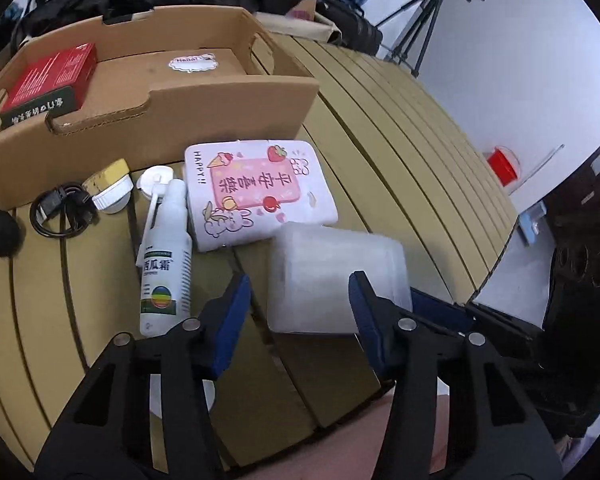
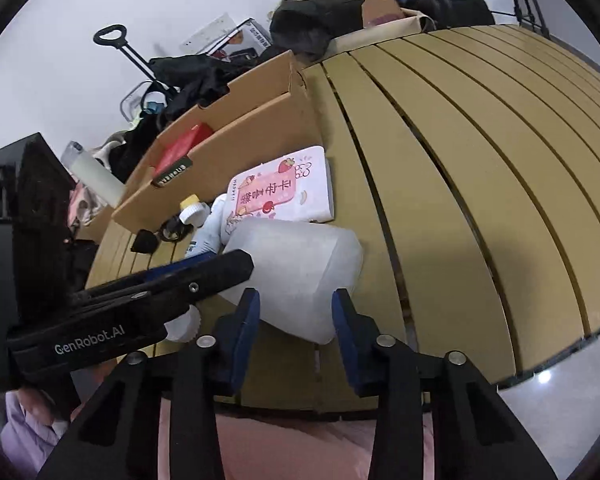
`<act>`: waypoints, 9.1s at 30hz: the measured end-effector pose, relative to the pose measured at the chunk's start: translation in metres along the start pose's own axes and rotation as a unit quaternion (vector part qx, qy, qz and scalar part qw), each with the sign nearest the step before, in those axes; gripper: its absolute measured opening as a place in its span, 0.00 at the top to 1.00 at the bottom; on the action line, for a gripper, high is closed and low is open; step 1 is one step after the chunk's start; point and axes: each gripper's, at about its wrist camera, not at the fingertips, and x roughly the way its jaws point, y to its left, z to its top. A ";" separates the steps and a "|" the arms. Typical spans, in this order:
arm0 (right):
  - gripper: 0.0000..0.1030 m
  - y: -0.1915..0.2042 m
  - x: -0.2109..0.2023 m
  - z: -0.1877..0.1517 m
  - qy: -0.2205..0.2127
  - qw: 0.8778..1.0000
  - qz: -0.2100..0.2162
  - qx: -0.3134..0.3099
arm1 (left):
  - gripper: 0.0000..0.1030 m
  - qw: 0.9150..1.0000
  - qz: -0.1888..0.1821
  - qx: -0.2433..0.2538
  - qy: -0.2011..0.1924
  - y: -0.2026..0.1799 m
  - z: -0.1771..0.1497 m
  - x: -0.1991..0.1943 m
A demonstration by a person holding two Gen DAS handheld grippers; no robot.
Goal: Organize objects
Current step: 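Grasp the translucent white box with the right tool, then lower the translucent white box into the cardboard tray and release, then withdraw the right tool from the tray, then grasp the white round lid with the left tool while the right tool grasps the white spray bottle, then place the lid with the left tool while the right tool places the spray bottle into the tray, then withdraw both tools from the tray, then grasp the black pouch with the left tool while the right tool grasps a small white cap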
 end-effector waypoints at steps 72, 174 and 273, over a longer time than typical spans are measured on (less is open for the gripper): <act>0.22 0.179 -0.143 0.045 -0.059 0.967 -0.035 -0.245 | 0.03 0.957 0.209 -0.023 -0.199 0.028 -0.075 -0.313; 0.70 0.084 0.163 0.223 0.072 0.997 0.034 0.002 | 0.61 0.987 0.144 -0.055 -0.054 0.167 0.200 -0.015; 0.70 0.140 0.084 0.062 0.014 0.987 -0.018 -0.158 | 0.71 0.959 0.178 -0.156 -0.154 0.133 -0.087 -0.166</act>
